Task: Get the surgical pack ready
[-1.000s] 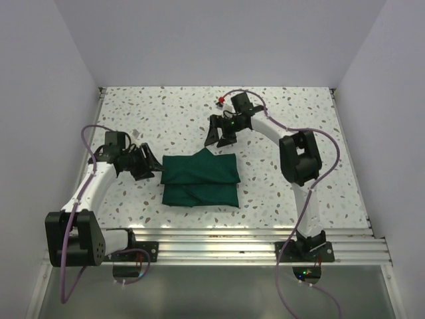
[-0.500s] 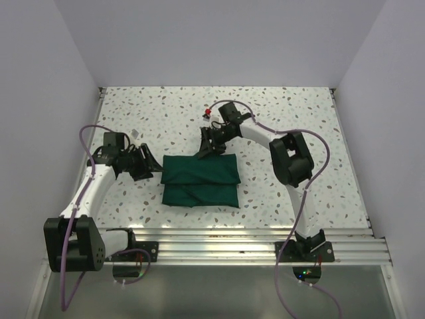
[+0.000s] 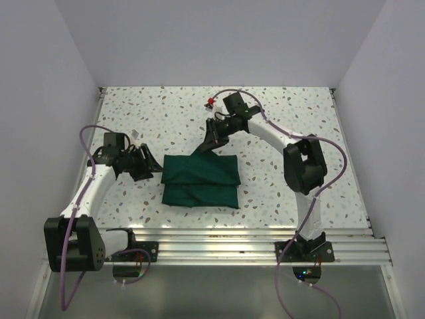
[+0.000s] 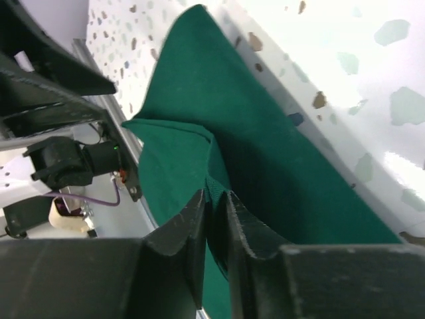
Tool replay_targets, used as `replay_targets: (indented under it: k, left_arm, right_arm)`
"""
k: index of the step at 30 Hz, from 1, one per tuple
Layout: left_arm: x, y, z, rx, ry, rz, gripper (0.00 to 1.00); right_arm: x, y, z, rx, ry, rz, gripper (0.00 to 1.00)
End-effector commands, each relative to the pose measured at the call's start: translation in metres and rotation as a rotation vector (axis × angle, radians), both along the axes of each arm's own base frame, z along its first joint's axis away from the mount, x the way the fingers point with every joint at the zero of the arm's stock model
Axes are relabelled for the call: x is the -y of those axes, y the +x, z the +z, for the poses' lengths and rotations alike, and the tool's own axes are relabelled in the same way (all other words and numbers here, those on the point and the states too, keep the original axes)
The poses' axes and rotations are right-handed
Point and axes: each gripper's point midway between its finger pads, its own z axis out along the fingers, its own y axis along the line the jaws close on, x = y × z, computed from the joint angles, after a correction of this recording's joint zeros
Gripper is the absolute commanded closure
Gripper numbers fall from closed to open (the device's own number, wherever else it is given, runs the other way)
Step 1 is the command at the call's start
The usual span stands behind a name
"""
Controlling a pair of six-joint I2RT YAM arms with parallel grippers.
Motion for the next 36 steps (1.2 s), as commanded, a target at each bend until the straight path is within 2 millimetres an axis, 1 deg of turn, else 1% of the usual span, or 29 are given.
replay_targets:
  k: [1, 2, 6, 7, 8, 9, 10, 11, 12, 13, 14, 15, 16, 17, 18, 19, 20, 21, 22, 24, 25, 27, 28, 29, 31, 33, 34, 35, 36]
  left_arm:
    - [-0.003, 0.006, 0.000, 0.020, 0.014, 0.012, 0.43]
    - [-0.004, 0.006, -0.001, 0.019, 0.016, 0.015, 0.43]
    - [-0.007, 0.010, -0.003, 0.012, 0.033, 0.021, 0.43]
    - [-0.007, 0.012, -0.003, 0.013, 0.035, 0.021, 0.43]
    - [-0.008, 0.015, 0.000, 0.021, 0.041, 0.025, 0.43]
    - [-0.009, 0.017, -0.002, 0.015, 0.045, 0.027, 0.43]
    - [-0.010, 0.019, -0.002, 0.014, 0.050, 0.029, 0.43]
    - [-0.012, 0.022, -0.001, 0.018, 0.060, 0.034, 0.43]
    - [-0.014, 0.024, -0.002, 0.012, 0.066, 0.038, 0.44]
    - [-0.015, 0.025, -0.002, 0.010, 0.070, 0.041, 0.44]
    - [-0.016, 0.027, -0.003, 0.010, 0.074, 0.045, 0.43]
    - [-0.017, 0.029, -0.006, 0.005, 0.077, 0.047, 0.44]
    - [-0.018, 0.029, -0.008, -0.001, 0.080, 0.050, 0.43]
    - [-0.020, 0.030, -0.009, -0.005, 0.086, 0.055, 0.44]
    - [-0.020, 0.029, -0.013, -0.025, 0.087, 0.057, 0.44]
    - [-0.021, 0.029, -0.014, -0.030, 0.089, 0.056, 0.43]
    - [-0.021, 0.029, -0.014, -0.034, 0.091, 0.053, 0.43]
    - [-0.021, 0.028, -0.017, -0.050, 0.090, 0.051, 0.43]
    - [-0.020, 0.029, -0.018, -0.057, 0.091, 0.048, 0.43]
    - [-0.023, 0.029, -0.021, -0.080, 0.102, 0.050, 0.44]
    - [-0.025, 0.029, -0.022, -0.086, 0.117, 0.058, 0.44]
    - [-0.026, 0.027, -0.027, -0.111, 0.121, 0.061, 0.44]
    - [-0.027, 0.026, -0.028, -0.119, 0.124, 0.061, 0.44]
    - [-0.027, 0.024, -0.030, -0.126, 0.124, 0.060, 0.45]
    - [-0.027, 0.023, -0.034, -0.139, 0.123, 0.060, 0.45]
    - [-0.028, 0.017, -0.046, -0.203, 0.136, 0.061, 0.48]
    - [-0.028, 0.015, -0.050, -0.220, 0.132, 0.061, 0.50]
    - [-0.027, 0.011, -0.058, -0.248, 0.126, 0.065, 0.52]
    - [-0.027, 0.008, -0.062, -0.265, 0.126, 0.067, 0.53]
  right_arm:
    - [-0.006, -0.033, 0.050, 0.017, 0.062, 0.055, 0.83]
    - [-0.011, -0.046, 0.051, 0.006, 0.065, 0.077, 0.85]
    - [-0.016, -0.104, 0.052, -0.028, 0.050, 0.153, 0.88]
    - [-0.016, -0.130, 0.051, -0.051, 0.034, 0.194, 0.88]
    - [-0.015, -0.144, 0.049, -0.063, 0.021, 0.216, 0.89]
    - [-0.011, -0.161, 0.040, -0.092, -0.002, 0.244, 0.89]
    - [-0.011, -0.183, 0.039, -0.116, -0.017, 0.290, 0.89]
    - [-0.008, -0.198, 0.042, -0.116, -0.014, 0.322, 0.88]
    - [0.001, -0.215, 0.031, -0.148, -0.047, 0.344, 0.88]
    - [0.004, -0.236, 0.026, -0.168, -0.070, 0.388, 0.87]
    - [0.011, -0.248, 0.028, -0.163, -0.068, 0.404, 0.83]
    - [0.024, -0.264, 0.012, -0.207, -0.105, 0.417, 0.79]
    - [0.031, -0.272, 0.006, -0.219, -0.121, 0.420, 0.72]
    - [0.039, -0.276, 0.002, -0.222, -0.138, 0.415, 0.59]
    - [0.048, -0.280, 0.000, -0.196, -0.152, 0.427, 0.54]
    - [0.055, -0.279, -0.001, -0.178, -0.187, 0.425, 0.50]
    - [0.057, -0.276, 0.001, -0.157, -0.195, 0.420, 0.46]
    - [0.054, -0.267, 0.012, -0.112, -0.186, 0.401, 0.37]
    - [0.055, -0.247, 0.012, -0.064, -0.213, 0.329, 0.32]
    - [0.052, -0.221, 0.025, -0.050, -0.195, 0.210, 0.21]
    - [0.060, -0.192, 0.028, -0.012, -0.205, 0.098, 0.20]
    - [0.073, -0.163, 0.028, 0.004, -0.243, -0.050, 0.21]
    - [0.087, -0.140, 0.027, 0.012, -0.256, -0.145, 0.25]
    - [0.098, -0.127, 0.022, 0.017, -0.290, -0.213, 0.28]
    - [0.124, -0.098, 0.008, -0.014, -0.348, -0.367, 0.44]
    - [0.139, -0.085, -0.003, -0.047, -0.389, -0.444, 0.59]
    - [0.151, -0.078, -0.009, -0.067, -0.412, -0.485, 0.64]
    - [0.155, -0.076, -0.021, -0.099, -0.436, -0.495, 0.65]
    - [0.157, -0.072, -0.026, -0.108, -0.443, -0.502, 0.65]
